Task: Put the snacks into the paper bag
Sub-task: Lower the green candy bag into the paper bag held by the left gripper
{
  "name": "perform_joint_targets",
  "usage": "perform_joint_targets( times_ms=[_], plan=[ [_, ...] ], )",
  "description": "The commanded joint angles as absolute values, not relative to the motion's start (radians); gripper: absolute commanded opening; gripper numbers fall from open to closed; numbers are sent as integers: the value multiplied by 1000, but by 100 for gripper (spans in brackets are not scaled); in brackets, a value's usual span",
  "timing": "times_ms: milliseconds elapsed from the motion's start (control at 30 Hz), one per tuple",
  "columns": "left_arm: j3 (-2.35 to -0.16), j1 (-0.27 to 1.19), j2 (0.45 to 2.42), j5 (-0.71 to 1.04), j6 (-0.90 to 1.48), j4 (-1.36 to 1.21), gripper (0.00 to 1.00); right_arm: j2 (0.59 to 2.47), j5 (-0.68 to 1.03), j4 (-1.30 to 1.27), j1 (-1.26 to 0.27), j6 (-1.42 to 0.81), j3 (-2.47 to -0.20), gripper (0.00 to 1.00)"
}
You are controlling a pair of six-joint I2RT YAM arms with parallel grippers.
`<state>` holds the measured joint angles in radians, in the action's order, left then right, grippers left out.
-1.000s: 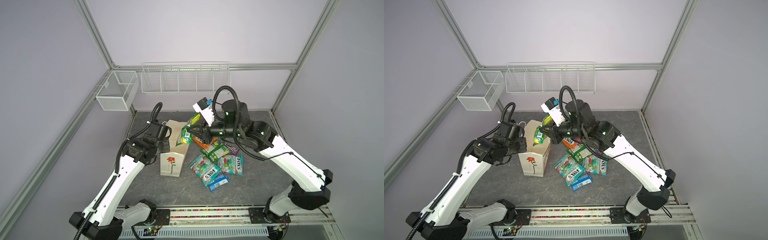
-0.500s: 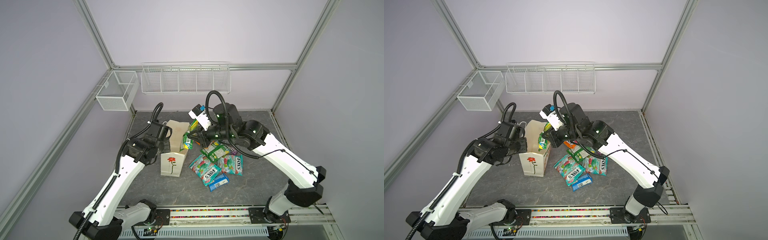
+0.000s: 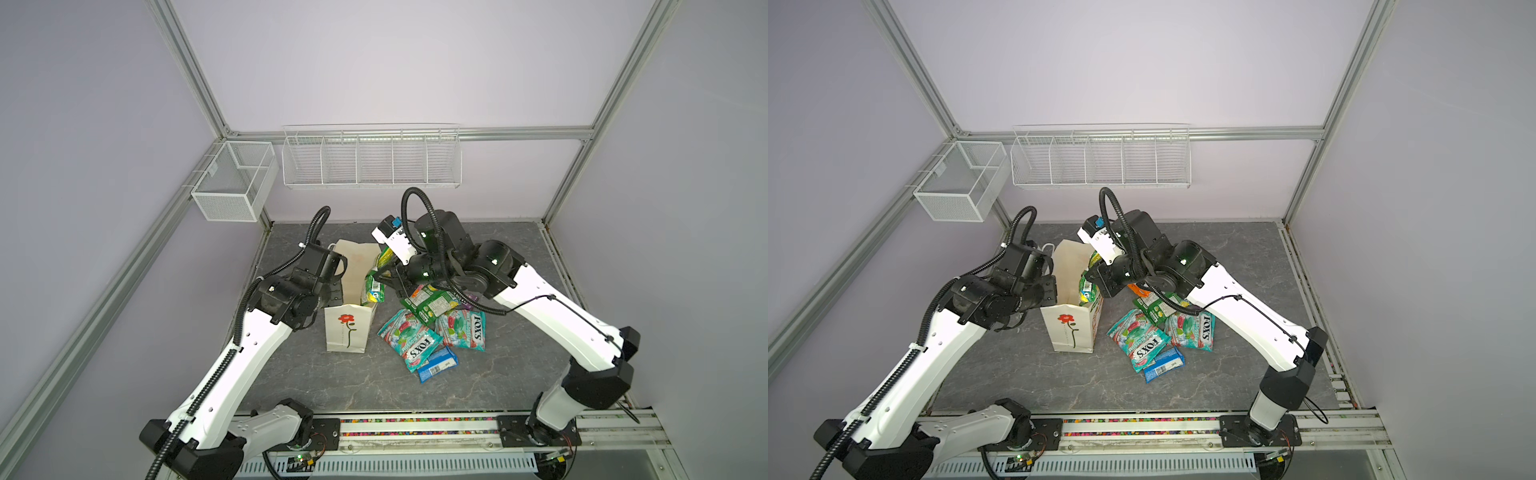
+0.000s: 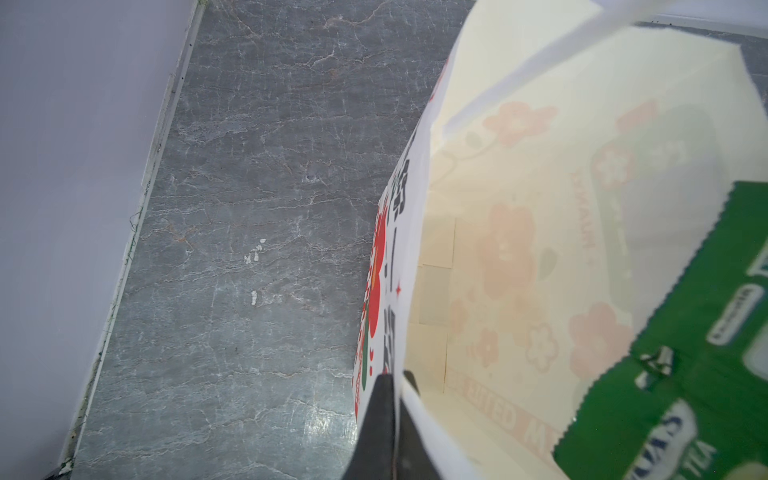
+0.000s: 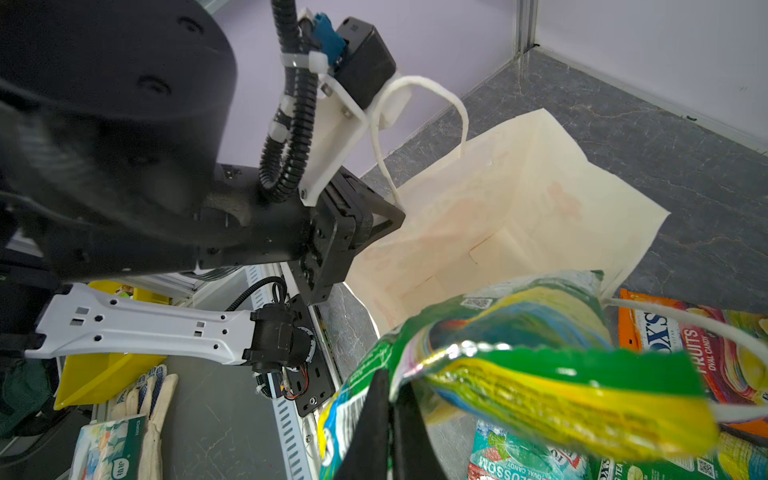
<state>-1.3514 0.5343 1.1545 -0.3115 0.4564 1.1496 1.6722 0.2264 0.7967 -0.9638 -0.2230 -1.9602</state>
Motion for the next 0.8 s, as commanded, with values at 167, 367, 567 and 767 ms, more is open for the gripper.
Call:
perform_joint_targets(
  times_ms=[167,367,567,767],
  plan=[
    [-1328,541,1153,-325,474,1153,0,1683,218,775,-970,-202,-1996,8],
    [-1324,542,1153,-325,474,1149,0,1684,209,780,-974,-202,-1996,8],
    [-1334,541,1156,-324,475,1150,0,1684,206,782,-976,-201,-1996,12],
    [-1341,543,1151,-327,474,1157,0,1677,207,781,-980,-205,-1998,29]
  ],
)
